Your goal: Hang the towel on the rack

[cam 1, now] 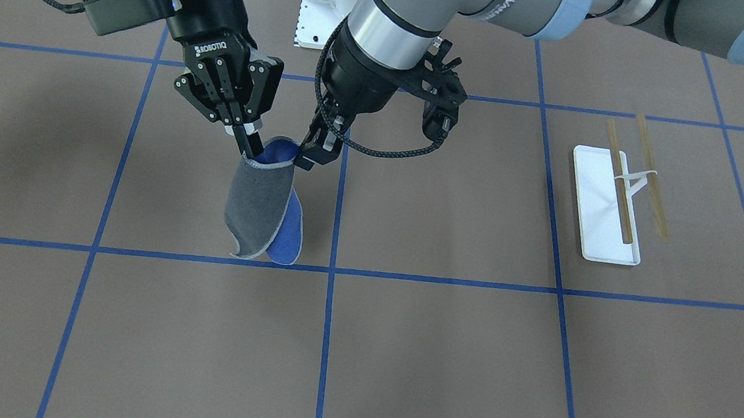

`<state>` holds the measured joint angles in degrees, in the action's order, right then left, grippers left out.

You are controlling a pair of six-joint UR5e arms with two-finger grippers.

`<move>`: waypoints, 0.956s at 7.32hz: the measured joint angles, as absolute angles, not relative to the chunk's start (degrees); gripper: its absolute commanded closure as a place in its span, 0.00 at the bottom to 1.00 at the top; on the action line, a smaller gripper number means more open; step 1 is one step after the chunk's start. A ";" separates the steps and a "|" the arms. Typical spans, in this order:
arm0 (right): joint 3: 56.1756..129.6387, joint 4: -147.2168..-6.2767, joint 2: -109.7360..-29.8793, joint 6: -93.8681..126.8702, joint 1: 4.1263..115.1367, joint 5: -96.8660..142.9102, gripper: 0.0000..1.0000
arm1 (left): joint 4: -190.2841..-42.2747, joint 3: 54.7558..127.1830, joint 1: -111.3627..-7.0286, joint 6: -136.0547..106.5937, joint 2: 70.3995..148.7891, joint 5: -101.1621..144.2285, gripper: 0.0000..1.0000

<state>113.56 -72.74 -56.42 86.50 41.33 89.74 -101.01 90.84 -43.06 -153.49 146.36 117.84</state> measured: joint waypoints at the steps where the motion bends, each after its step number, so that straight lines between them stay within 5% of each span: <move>1: 113.57 -72.59 -56.48 86.55 41.32 89.74 1.00 | -101.05 90.86 -43.02 -152.35 146.34 117.84 0.03; 7: 113.77 -72.83 -56.38 86.75 41.20 89.72 1.00 | -100.97 90.67 -43.13 -150.75 146.26 117.46 0.02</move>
<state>113.77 -72.83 -56.38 86.75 41.20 89.72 -100.97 90.67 -43.13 -150.75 146.26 117.46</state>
